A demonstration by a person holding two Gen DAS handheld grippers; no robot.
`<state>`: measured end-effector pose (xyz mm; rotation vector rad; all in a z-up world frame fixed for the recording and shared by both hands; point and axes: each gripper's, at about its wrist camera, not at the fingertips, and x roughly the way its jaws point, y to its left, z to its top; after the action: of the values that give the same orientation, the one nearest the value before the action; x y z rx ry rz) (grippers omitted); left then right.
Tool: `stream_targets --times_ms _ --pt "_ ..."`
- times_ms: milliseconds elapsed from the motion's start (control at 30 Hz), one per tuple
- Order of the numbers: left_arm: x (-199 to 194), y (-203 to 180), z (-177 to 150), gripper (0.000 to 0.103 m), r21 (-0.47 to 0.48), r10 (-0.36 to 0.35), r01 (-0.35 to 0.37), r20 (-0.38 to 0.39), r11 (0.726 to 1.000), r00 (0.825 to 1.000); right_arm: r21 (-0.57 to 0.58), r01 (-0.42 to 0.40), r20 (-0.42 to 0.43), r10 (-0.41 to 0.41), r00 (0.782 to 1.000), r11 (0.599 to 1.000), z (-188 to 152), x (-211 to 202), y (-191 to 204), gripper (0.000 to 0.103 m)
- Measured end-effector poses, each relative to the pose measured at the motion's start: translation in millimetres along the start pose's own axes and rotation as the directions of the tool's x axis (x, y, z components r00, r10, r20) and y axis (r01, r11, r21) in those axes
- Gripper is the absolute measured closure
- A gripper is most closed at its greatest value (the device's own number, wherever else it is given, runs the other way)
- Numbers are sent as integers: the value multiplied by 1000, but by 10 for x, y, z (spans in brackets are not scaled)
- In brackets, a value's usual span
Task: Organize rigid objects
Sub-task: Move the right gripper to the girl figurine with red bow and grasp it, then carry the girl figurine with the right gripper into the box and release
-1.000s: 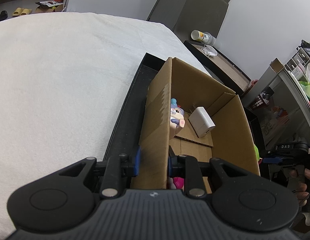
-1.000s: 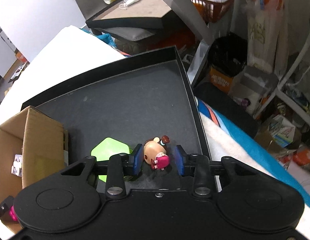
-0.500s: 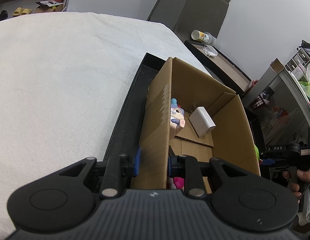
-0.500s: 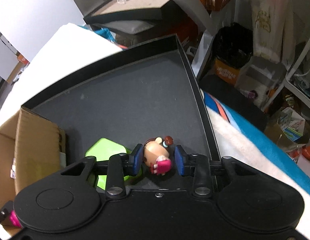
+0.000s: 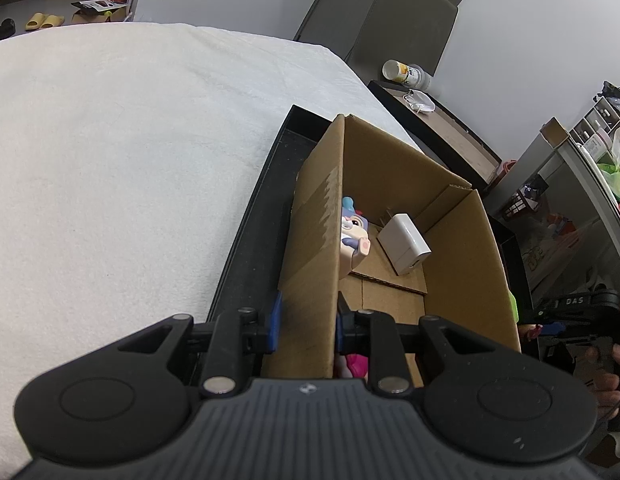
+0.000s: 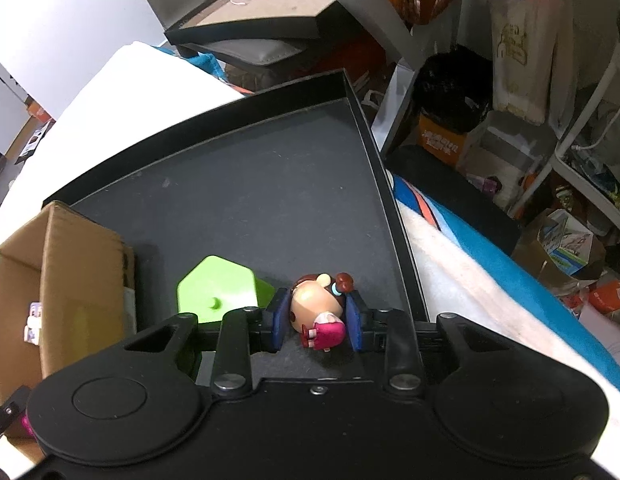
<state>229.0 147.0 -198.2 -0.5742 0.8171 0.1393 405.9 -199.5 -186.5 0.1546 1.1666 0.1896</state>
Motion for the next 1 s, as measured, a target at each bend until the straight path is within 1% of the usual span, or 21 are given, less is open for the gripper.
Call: stream_targets --times_ms 133,567,1000 --pt "1 -2 0 79 0 0 0 0 1000 1000 -7 -3 13 3 1000 1000 14 -113 62 73" --pt "-3 -2 -9 79 -4 -4 4 -2 1000 1000 -93 -15 59 20 998 996 109 -483 423 73" --pt "-5 -2 -12 79 -8 -8 8 -4 1000 1000 -194 -70 93 90 992 978 211 -713 1059 73"
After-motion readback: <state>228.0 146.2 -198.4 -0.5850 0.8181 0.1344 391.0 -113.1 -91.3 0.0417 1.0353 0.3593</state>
